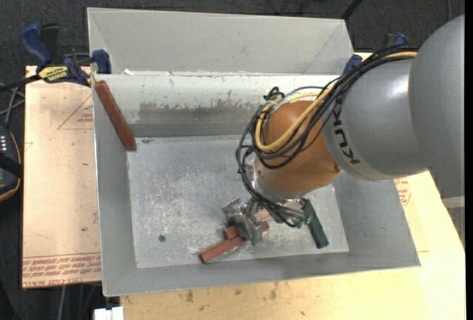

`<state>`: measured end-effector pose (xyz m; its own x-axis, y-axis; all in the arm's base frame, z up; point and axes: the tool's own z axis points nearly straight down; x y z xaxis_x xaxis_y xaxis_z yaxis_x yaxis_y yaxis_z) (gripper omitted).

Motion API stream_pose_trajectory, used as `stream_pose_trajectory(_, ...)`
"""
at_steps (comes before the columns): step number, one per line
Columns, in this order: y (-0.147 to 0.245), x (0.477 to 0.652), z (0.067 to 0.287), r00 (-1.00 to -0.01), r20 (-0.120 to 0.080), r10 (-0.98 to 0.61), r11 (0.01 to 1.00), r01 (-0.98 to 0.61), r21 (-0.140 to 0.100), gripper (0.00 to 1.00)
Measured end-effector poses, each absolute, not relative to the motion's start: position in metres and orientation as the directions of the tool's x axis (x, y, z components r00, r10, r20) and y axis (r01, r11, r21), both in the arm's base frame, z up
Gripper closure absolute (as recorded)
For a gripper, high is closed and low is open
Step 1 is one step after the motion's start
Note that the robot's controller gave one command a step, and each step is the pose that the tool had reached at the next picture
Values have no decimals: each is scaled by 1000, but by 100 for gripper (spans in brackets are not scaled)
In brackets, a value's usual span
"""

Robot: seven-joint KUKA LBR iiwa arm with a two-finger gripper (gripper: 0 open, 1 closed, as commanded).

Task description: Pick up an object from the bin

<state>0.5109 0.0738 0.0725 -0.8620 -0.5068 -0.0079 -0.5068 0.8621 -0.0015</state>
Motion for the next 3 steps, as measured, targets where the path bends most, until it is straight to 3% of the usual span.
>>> stream_pose_trajectory(1,74,506,72,-831,-9,-556,831,-556,-2,100)
stream_pose_trajectory(2,49,505,97,-720,-1,-694,720,-694,2,100)
stream_pose_trajectory(3,51,489,108,-701,0,-713,701,-713,1,100)
